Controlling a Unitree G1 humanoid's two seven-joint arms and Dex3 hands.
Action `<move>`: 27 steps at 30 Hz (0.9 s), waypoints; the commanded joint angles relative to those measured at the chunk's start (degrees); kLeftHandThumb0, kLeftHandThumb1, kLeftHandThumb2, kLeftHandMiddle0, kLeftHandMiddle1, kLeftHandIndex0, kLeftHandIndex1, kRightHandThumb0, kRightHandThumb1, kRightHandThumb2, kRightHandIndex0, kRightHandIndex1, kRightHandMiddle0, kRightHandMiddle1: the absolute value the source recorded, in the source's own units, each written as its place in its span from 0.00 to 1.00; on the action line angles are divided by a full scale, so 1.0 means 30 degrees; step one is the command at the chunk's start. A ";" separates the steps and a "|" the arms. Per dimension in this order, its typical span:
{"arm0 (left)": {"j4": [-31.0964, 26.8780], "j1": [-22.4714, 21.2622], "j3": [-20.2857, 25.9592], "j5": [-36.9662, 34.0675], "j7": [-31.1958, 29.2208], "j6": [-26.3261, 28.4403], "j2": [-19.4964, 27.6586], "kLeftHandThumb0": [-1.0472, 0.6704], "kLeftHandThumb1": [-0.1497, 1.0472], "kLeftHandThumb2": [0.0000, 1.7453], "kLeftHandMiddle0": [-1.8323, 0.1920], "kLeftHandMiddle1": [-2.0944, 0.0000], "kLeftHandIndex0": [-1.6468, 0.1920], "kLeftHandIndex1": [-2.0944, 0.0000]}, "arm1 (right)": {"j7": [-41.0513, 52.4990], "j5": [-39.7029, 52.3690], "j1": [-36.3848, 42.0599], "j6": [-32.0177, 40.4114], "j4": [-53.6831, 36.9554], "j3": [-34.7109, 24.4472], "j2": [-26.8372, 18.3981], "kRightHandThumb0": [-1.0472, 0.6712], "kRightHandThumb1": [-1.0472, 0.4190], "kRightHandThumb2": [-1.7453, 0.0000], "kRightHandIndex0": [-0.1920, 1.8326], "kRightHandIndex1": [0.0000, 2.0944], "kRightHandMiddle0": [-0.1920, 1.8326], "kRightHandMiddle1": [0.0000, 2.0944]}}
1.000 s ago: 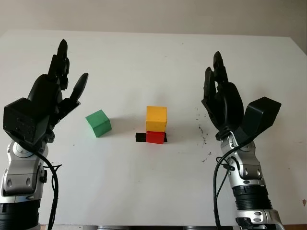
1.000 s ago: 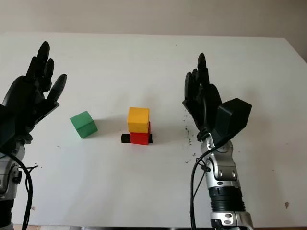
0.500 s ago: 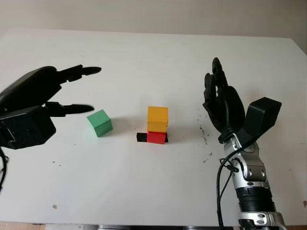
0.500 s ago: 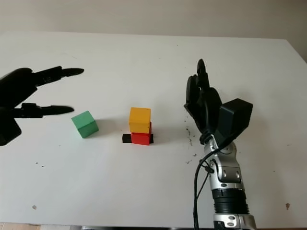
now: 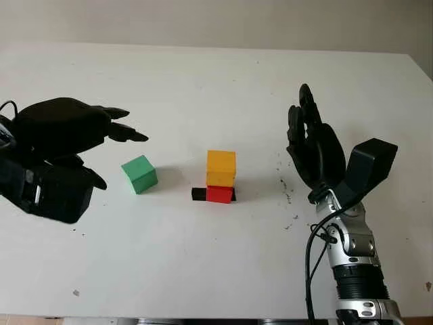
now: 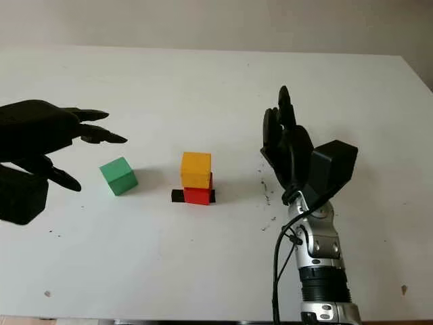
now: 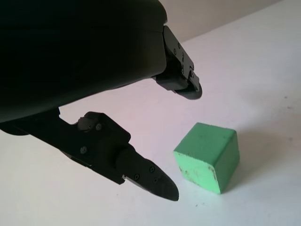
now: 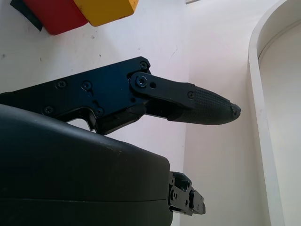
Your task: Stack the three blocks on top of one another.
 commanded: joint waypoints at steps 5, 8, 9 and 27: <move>0.1699 -0.0480 -0.0892 0.1944 0.3269 -0.2129 -0.0701 0.39 0.78 0.04 0.85 0.98 0.67 0.98 | 0.0004 0.0046 0.0108 -0.0053 0.0196 -0.0133 0.0125 0.19 0.00 0.64 0.00 0.00 0.00 0.00; 0.2442 -0.0741 -0.1229 0.2251 0.4071 -0.2798 -0.0922 0.40 0.79 0.03 0.85 0.98 0.66 0.97 | 0.0031 0.0005 0.0232 -0.0058 0.0155 -0.0162 0.0050 0.20 0.00 0.64 0.00 0.00 0.00 0.00; 0.2648 -0.0806 -0.1327 0.2389 0.4305 -0.2980 -0.0963 0.40 0.79 0.03 0.85 0.97 0.66 0.97 | 0.0001 -0.0033 0.0278 0.0023 0.0090 -0.0151 0.0020 0.20 0.00 0.64 0.00 0.00 0.00 0.00; 0.4281 -0.1660 -0.2637 0.4480 0.5958 -0.4216 -0.1115 0.38 0.81 0.03 0.84 0.97 0.62 0.96 | 0.0297 0.0065 0.0779 0.0507 -0.0376 -0.0198 -0.0131 0.18 0.00 0.65 0.00 0.00 0.00 0.00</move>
